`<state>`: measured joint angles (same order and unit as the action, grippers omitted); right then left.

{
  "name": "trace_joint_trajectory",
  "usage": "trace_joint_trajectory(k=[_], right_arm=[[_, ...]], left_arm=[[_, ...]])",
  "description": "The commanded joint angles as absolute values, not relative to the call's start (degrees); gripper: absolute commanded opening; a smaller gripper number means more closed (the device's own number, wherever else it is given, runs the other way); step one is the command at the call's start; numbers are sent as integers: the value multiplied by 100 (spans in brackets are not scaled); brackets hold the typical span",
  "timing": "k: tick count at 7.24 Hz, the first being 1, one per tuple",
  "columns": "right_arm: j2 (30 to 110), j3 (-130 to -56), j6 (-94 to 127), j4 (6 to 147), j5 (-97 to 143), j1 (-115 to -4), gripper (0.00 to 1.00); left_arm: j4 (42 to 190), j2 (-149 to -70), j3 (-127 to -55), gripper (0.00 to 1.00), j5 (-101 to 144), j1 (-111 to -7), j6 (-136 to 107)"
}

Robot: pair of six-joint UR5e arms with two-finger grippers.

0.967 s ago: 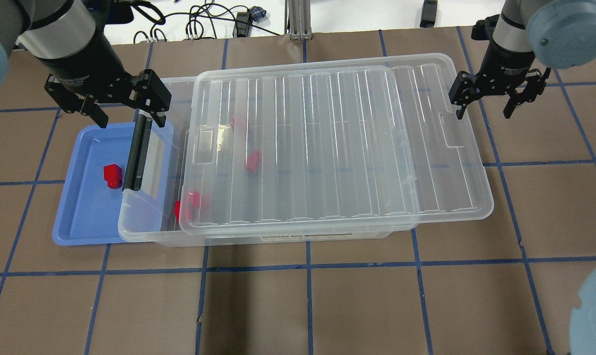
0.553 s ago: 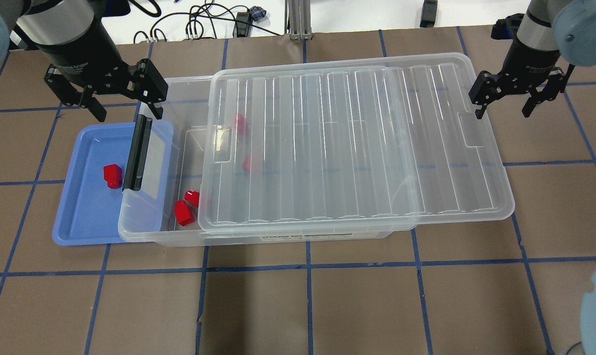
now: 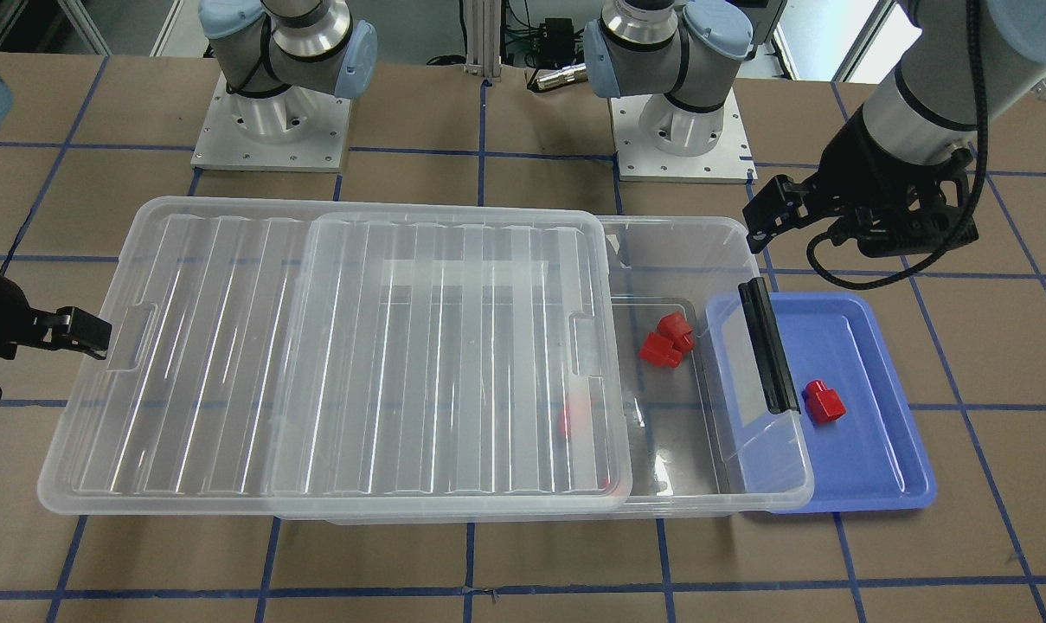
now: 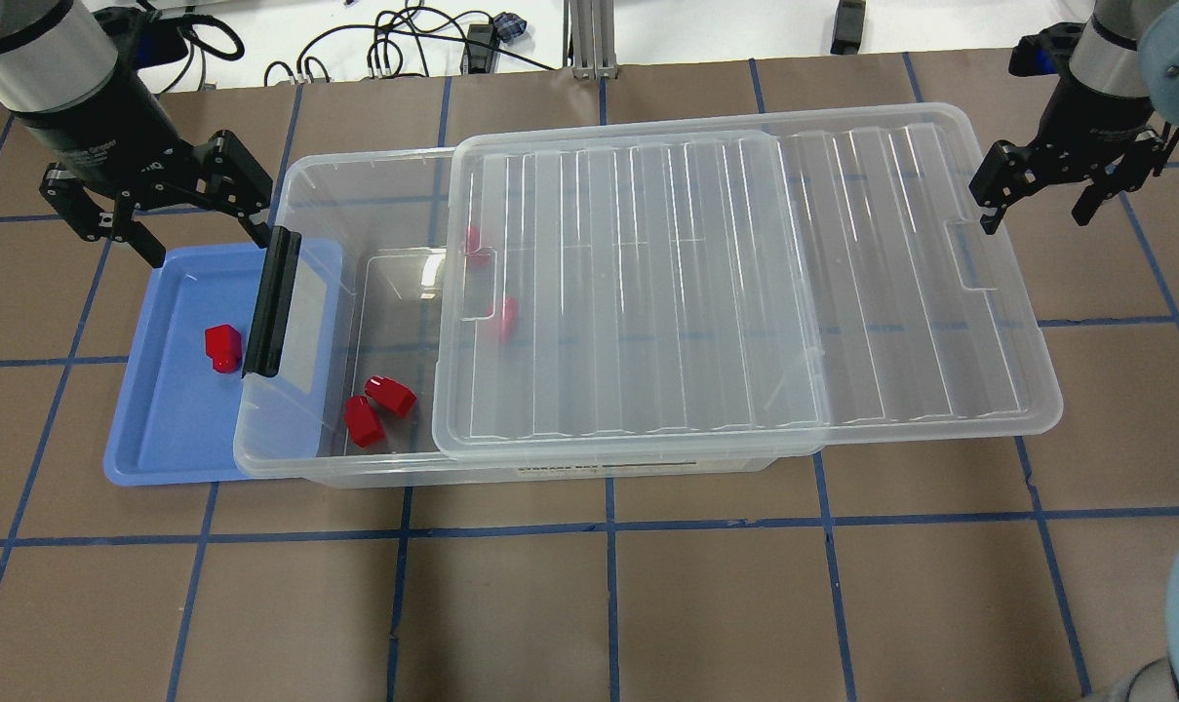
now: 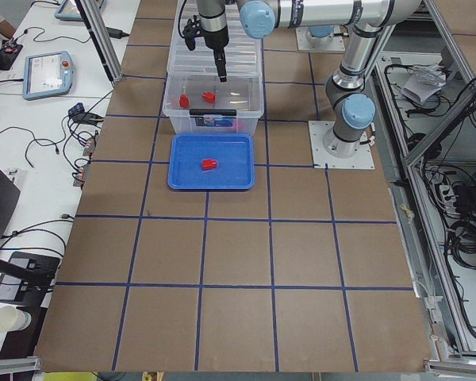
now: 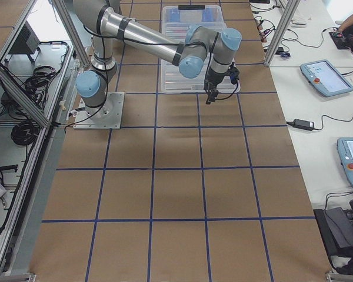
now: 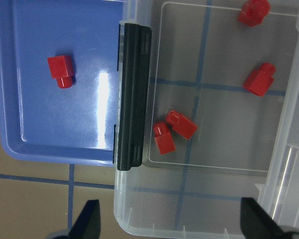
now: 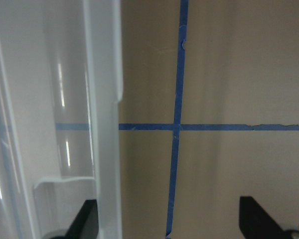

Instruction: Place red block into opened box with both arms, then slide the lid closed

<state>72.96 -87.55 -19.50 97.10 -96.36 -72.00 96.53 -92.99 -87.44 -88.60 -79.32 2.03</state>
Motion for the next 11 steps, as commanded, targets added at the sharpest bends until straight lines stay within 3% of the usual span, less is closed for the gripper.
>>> trace_joint_trajectory(k=[1, 6, 11], right_arm=[[7295, -8771, -2301, 9773, -9659, -7041, 100], [7347, -8701, -2241, 9782, -9642, -7040, 100], [8356, -8684, -1592, 8791, -9106, -7101, 100]], left_arm=[[9311, -9325, -8903, 100, -8807, -7631, 664], [5638, -10237, -10835, 100, -8816, -6135, 2021], [4765, -11239, -10837, 100, -8771, -6135, 1986]])
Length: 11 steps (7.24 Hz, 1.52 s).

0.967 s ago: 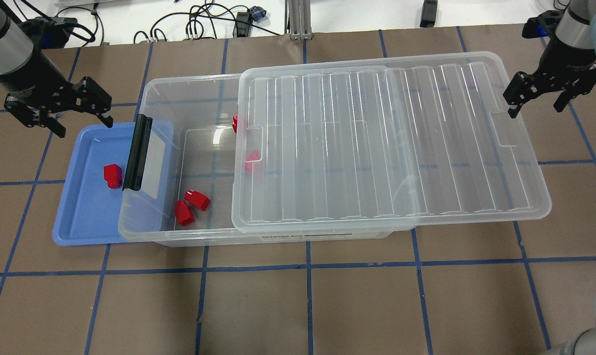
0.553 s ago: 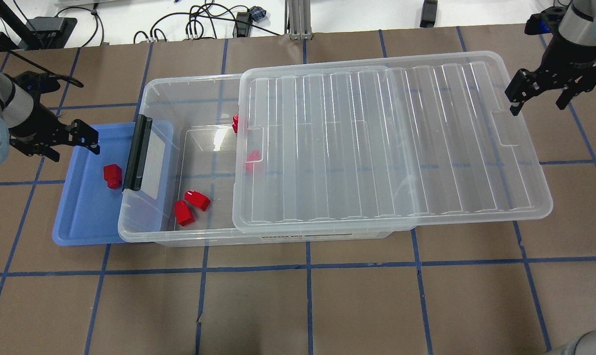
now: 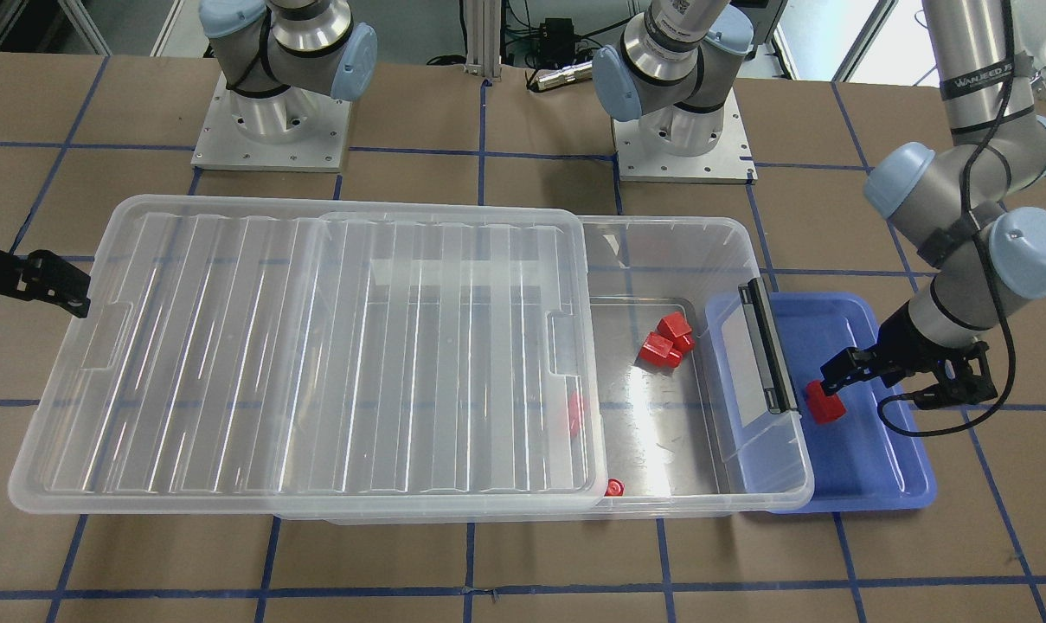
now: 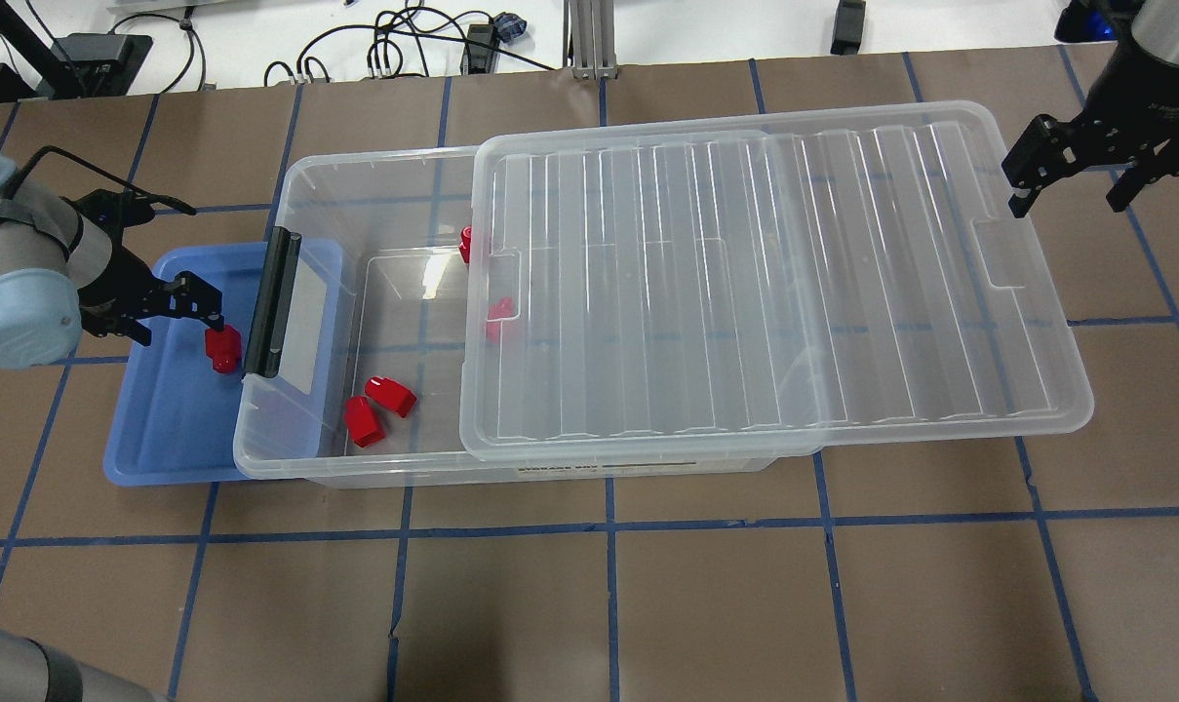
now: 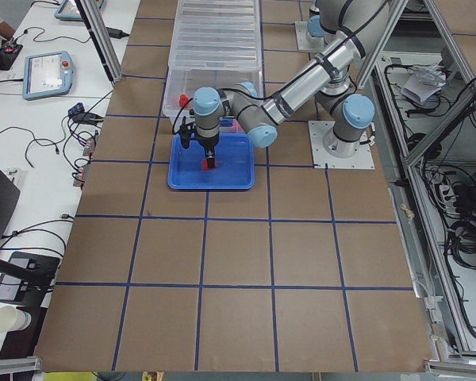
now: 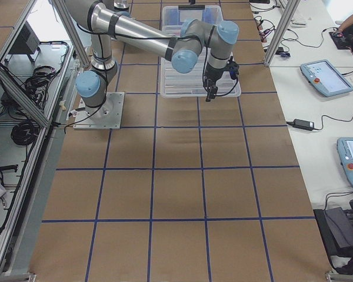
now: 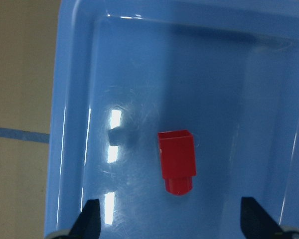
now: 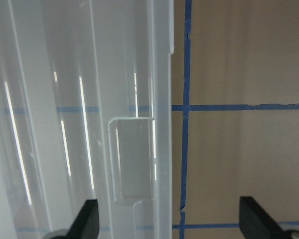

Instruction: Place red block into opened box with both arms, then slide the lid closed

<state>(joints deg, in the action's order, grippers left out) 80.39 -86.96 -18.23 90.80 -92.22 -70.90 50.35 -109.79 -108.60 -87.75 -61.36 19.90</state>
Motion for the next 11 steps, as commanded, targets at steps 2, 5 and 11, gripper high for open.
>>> trace_joint_trajectory(k=[2, 5, 11], right_arm=[[8666, -8753, -1573, 8657, -9158, -7329, 100], [8667, -8771, -1652, 8350, -9106, -7330, 100], [8710, -8719, -1652, 8350, -9158, -7295, 100]], left_arm=[[4535, -11382, -10881, 87, -8771, -6152, 1951], [4649, -11391, -10890, 76, -8606, -6284, 1881], [5648, -11014, -10375, 5, -8528, -6267, 2065]])
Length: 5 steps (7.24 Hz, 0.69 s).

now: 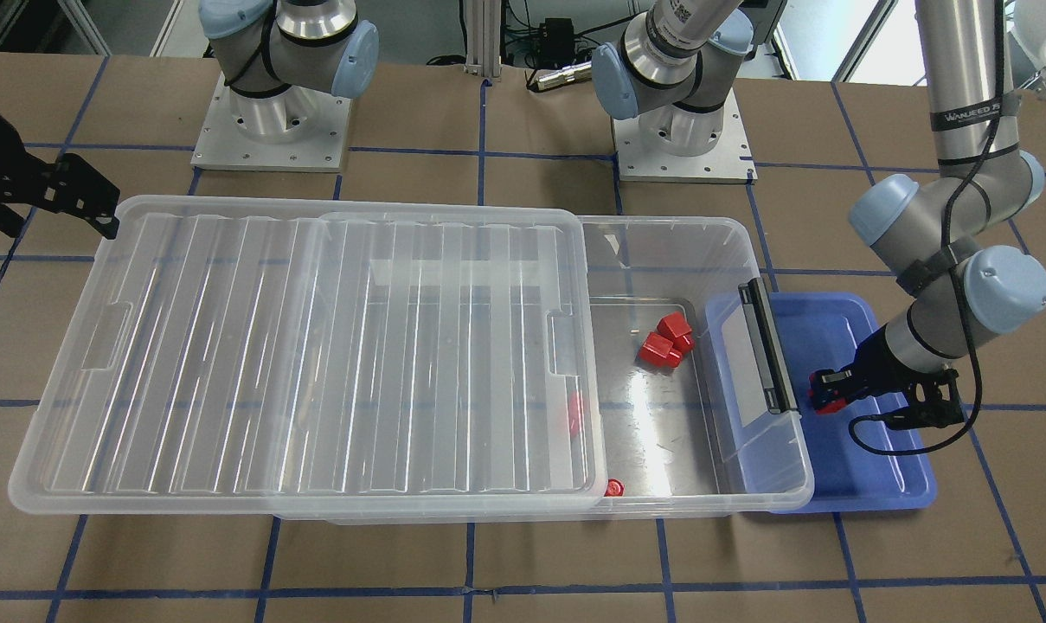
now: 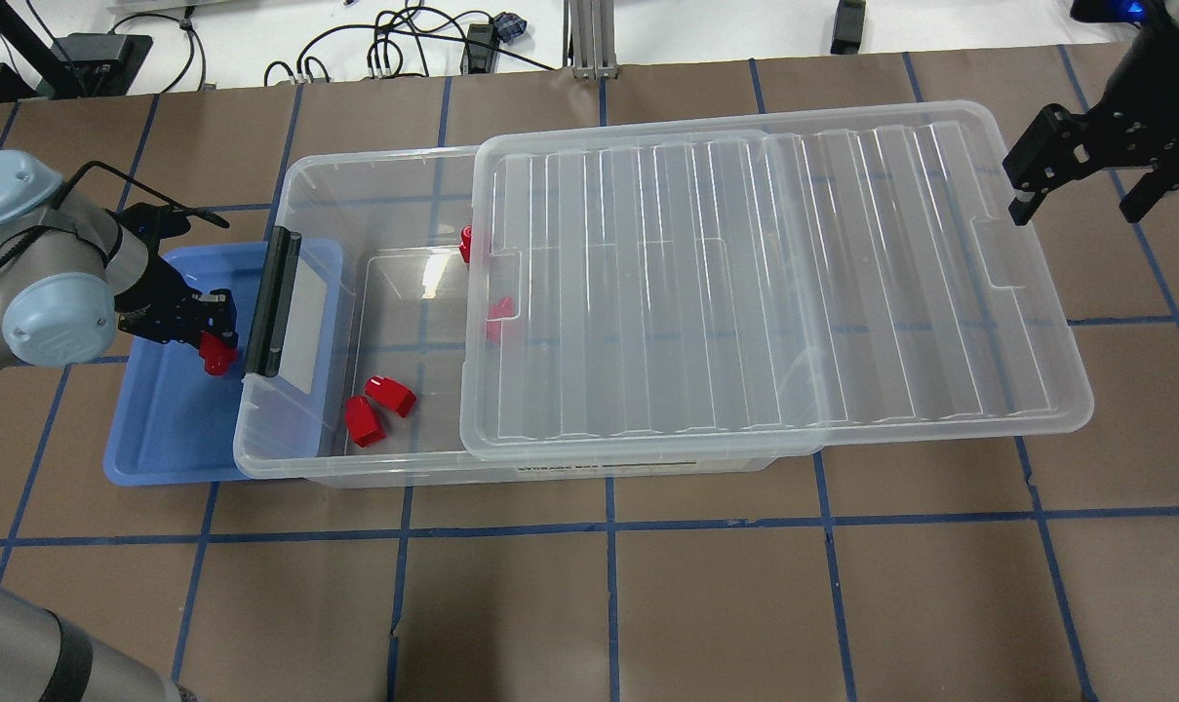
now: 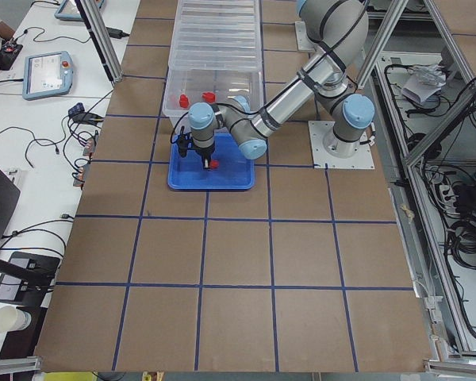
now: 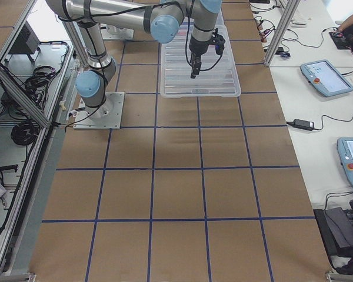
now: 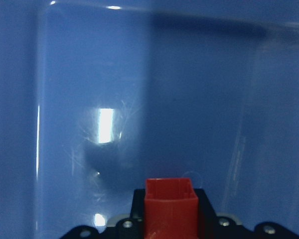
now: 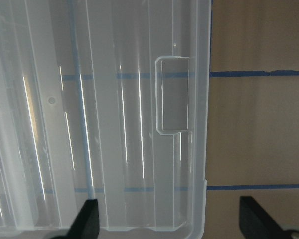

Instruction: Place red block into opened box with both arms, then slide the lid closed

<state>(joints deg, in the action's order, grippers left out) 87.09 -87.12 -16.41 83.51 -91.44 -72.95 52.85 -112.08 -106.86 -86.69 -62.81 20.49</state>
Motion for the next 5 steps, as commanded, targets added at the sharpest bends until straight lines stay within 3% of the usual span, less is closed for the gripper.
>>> trace_joint_trajectory(k=[1, 3, 5], right_arm=[[8710, -8719, -1618, 8350, -9123, -7295, 100], [8710, -8771, -1591, 8350, -9141, -7295, 100], [8701, -8771, -1591, 8350, -9175, -7295, 100]], left_arm=[[6817, -10813, -9675, 5, -8491, -6328, 2083], [8581, -10522, -8408, 5, -8481, -6878, 1926], [9053, -10223, -8366, 5, -8525, -7957, 491]])
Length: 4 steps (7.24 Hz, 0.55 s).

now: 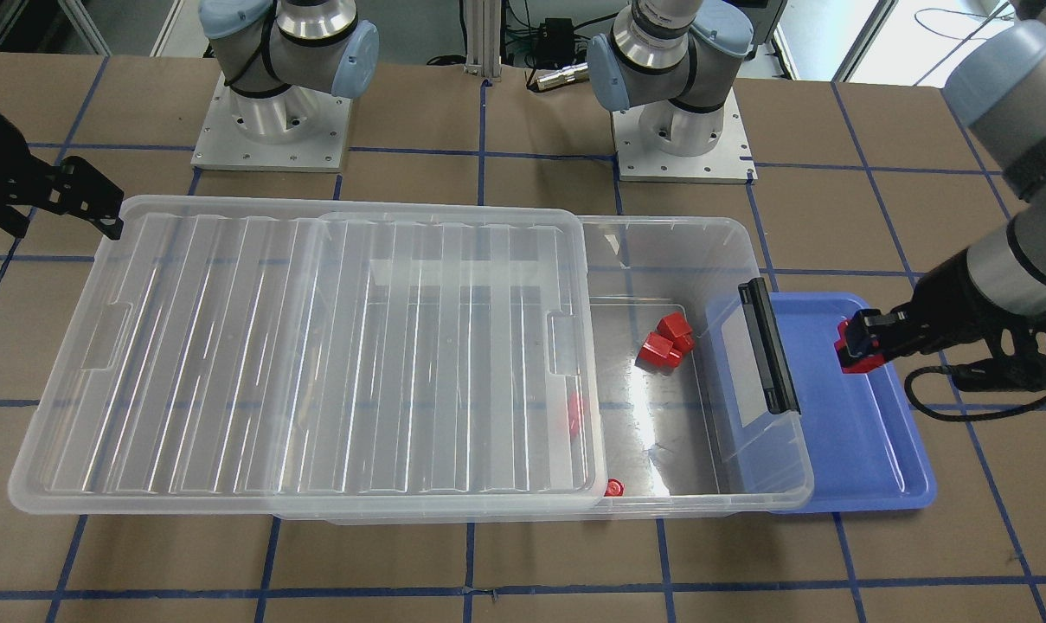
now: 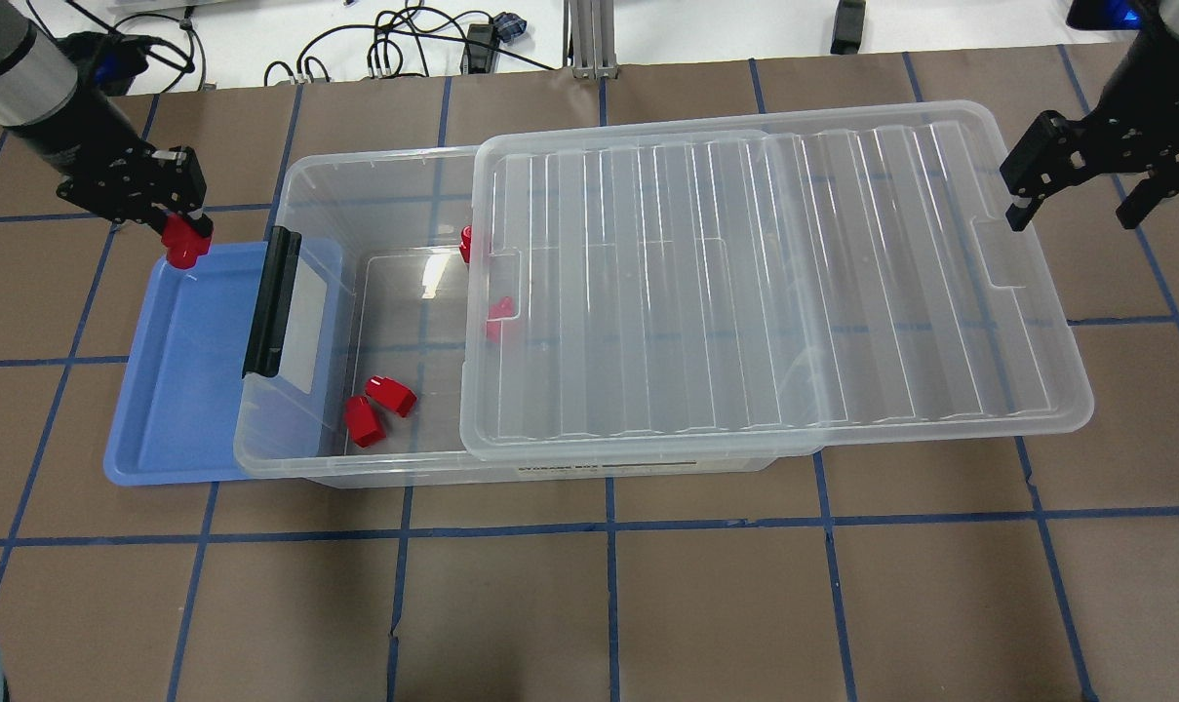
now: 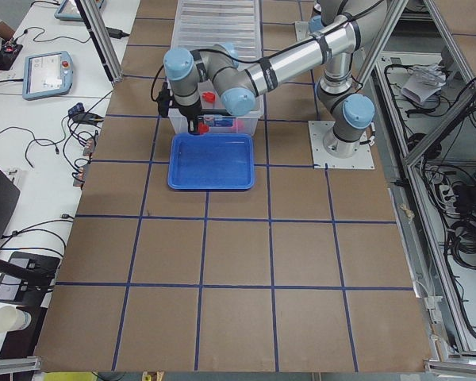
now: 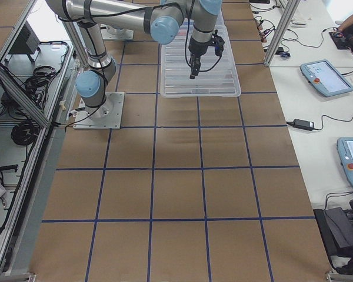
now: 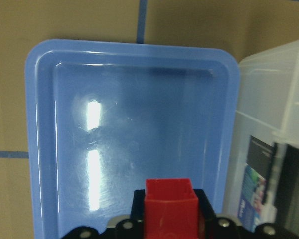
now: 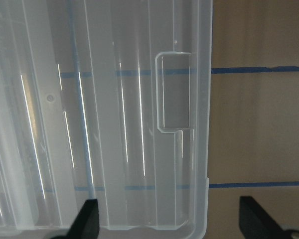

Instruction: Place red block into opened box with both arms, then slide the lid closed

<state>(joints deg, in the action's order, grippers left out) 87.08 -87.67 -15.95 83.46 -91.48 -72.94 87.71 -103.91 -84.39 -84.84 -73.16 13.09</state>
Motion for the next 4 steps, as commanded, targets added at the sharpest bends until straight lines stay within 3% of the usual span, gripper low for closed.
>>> trace_joint_trajectory(k=[1, 4], right_arm=[[8710, -8771, -1591, 8341, -9184, -7295, 100], [8701, -8772, -1582, 8358, -9185, -7295, 100]], left_arm=[[9009, -10239, -8463, 5, -8517, -8372, -30], [7462, -10475, -9339, 5, -8534, -8763, -467]])
